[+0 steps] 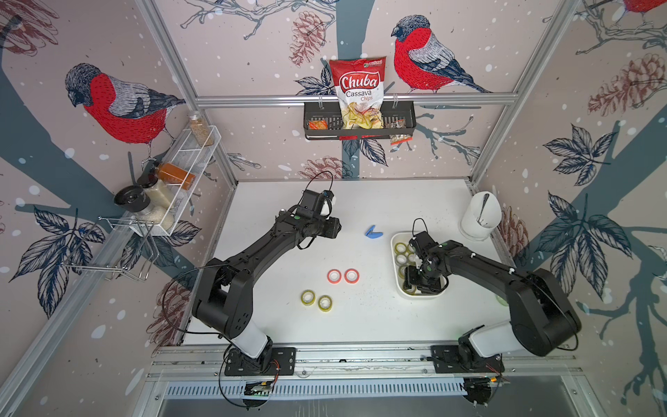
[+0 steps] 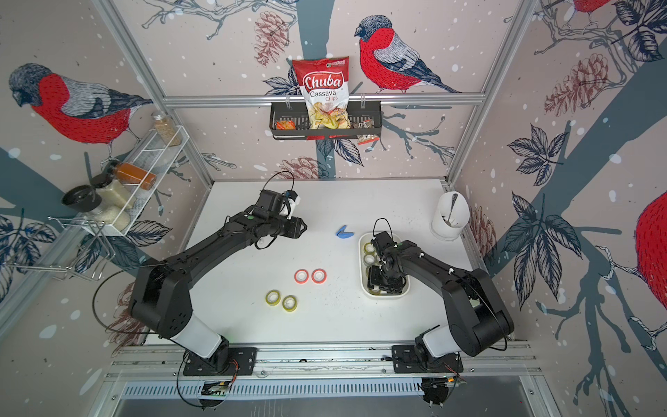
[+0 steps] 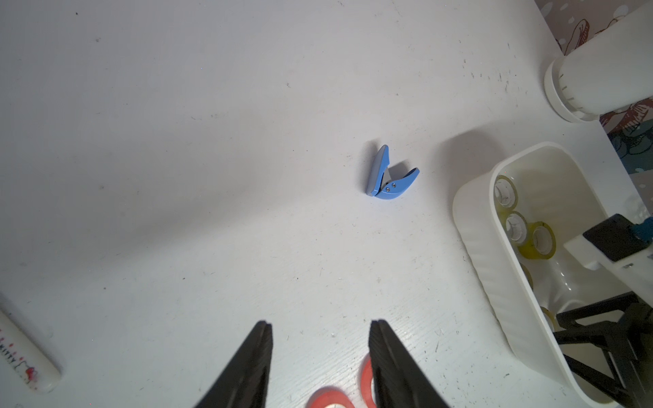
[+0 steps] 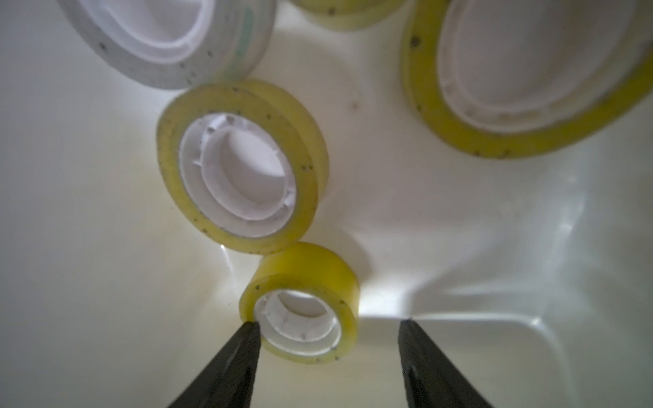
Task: Put the transparent tape into the storage box
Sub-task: Adjust the tape at the storage box, then pick up the tape from the center of the board.
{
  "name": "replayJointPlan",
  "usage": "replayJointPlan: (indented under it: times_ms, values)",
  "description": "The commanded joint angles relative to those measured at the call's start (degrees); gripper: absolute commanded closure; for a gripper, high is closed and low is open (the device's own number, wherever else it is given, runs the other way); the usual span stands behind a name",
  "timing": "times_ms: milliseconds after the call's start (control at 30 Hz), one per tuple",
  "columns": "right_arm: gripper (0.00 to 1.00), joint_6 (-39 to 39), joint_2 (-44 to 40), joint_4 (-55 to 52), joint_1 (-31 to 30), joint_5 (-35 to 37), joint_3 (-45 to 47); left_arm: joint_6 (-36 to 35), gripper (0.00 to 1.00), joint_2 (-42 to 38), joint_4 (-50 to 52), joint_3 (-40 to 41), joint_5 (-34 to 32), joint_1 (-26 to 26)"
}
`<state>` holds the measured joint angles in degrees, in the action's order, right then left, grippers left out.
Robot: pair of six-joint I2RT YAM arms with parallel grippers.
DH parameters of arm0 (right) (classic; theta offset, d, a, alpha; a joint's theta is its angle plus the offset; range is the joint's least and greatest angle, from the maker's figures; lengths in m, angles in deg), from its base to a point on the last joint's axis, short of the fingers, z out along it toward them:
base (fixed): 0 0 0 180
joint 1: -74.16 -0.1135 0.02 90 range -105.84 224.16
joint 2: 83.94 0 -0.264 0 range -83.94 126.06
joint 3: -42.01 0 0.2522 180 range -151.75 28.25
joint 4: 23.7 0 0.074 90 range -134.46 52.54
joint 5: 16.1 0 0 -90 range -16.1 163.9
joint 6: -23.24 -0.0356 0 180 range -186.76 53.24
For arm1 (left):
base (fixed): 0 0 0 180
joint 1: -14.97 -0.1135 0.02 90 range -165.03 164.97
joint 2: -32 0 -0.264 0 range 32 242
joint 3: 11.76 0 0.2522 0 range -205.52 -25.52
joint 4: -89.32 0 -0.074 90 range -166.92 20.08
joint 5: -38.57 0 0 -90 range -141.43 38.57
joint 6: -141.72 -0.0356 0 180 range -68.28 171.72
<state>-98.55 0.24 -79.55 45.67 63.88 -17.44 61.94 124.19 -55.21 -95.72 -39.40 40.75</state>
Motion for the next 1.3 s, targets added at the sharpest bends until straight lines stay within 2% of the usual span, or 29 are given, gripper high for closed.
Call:
replayJointPlan:
  times_ms: [0,200,600,700,800,867,1033,1167,1267]
  values:
    - [0.37,-0.66,0.80,1.86,-0.16,-0.52,0.28,0.11,0.51,-0.26,-1.76,-0.03,0.71,-0.14]
    - [0.50,-0.90,0.99,2.45,-0.14,-0.88,-0.67,0.07,0.51,-0.25,-1.92,-0.03,0.99,-0.46]
    - [0.55,-1.61,1.08,2.60,-0.08,-1.28,-4.39,0.26,0.51,-0.34,-2.03,0.14,1.06,-0.82]
    - [0.54,-1.70,0.71,2.20,-0.08,-0.83,-4.50,0.31,0.51,-0.45,-2.11,0.19,1.15,-0.97]
    - [0.42,-1.74,0.46,1.51,-0.16,-0.23,-4.62,0.29,0.51,-0.49,-2.12,0.21,1.17,-1.00]
    - [0.38,-1.78,-0.17,0.93,-0.10,0.30,-4.75,0.24,0.51,-0.44,-2.21,0.20,1.15,-1.08]
    - [0.38,-1.49,-3.14,-2.02,-0.21,2.59,-6.91,-0.15,0.51,-0.77,-2.03,0.31,0.33,-1.15]
    - [0.38,1.79,-5.83,-3.91,-1.45,4.37,-10.48,-0.07,0.51,-2.02,-0.07,0.21,-1.53,-1.10]
    - [0.43,5.18,-6.96,-4.39,-3.86,5.36,-13.59,1.79,0.50,-3.78,1.86,0.93,-2.88,-1.11]
